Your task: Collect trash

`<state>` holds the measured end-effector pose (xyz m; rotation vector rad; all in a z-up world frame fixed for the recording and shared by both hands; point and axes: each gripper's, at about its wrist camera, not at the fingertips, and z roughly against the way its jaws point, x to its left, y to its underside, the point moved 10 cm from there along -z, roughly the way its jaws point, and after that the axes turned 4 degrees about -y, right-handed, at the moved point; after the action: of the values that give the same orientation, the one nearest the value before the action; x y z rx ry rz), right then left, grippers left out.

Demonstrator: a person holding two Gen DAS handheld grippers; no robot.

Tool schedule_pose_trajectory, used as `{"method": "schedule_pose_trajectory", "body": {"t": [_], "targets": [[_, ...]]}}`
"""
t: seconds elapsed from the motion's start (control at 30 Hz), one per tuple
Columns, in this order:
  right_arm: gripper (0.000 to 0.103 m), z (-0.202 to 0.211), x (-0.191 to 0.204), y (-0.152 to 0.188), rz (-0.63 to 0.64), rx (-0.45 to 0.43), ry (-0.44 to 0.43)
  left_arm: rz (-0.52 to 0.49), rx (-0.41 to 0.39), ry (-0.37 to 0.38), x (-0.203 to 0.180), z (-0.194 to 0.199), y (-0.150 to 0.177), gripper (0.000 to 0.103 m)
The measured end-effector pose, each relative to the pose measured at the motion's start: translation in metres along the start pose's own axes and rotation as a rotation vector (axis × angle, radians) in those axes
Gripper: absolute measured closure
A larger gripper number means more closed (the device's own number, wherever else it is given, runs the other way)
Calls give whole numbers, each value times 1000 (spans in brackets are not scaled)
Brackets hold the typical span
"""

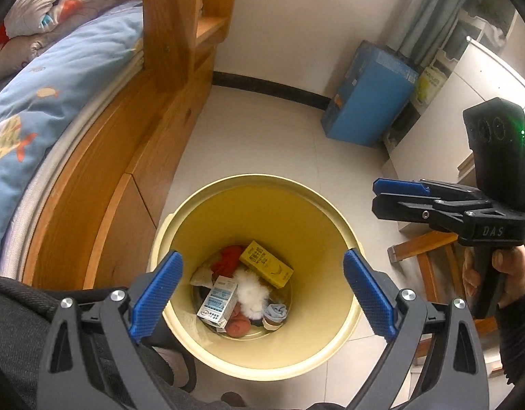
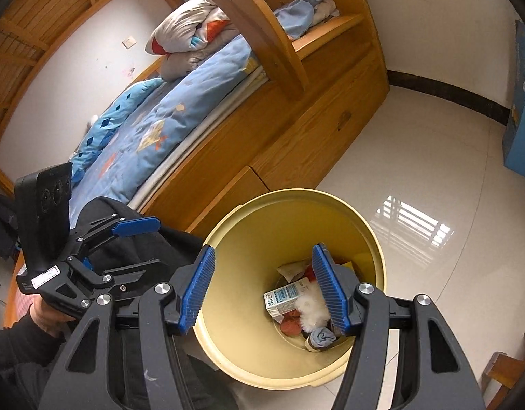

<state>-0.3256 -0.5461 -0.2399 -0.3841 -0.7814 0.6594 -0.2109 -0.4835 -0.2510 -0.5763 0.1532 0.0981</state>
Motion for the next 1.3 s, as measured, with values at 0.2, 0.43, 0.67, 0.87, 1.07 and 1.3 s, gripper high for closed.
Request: {"method": "schedule_pose_trajectory", "body": {"t": [0.2,0.43,0.67,0.87,1.07,1.3], "targets": [[44,-5,11,1,25,21,6,-3,-18,9,-1,5,1,9],[44,-10,13,7,29,50,37,-7,-33,16,-1,9,1,8],[44,-1,30,-3,44,17,30,19,-89,24,3,27,-6,8],[39,3,73,-27,115,-52,-22,69,-208,-34,28,74,-17,8],[34,-20,151,-52,235,-87,-146,142,-344,-207,81,145,-12,7],[33,-60,266,-65,431,-88,-289,290,-464,-436,160,233,23,4]]}}
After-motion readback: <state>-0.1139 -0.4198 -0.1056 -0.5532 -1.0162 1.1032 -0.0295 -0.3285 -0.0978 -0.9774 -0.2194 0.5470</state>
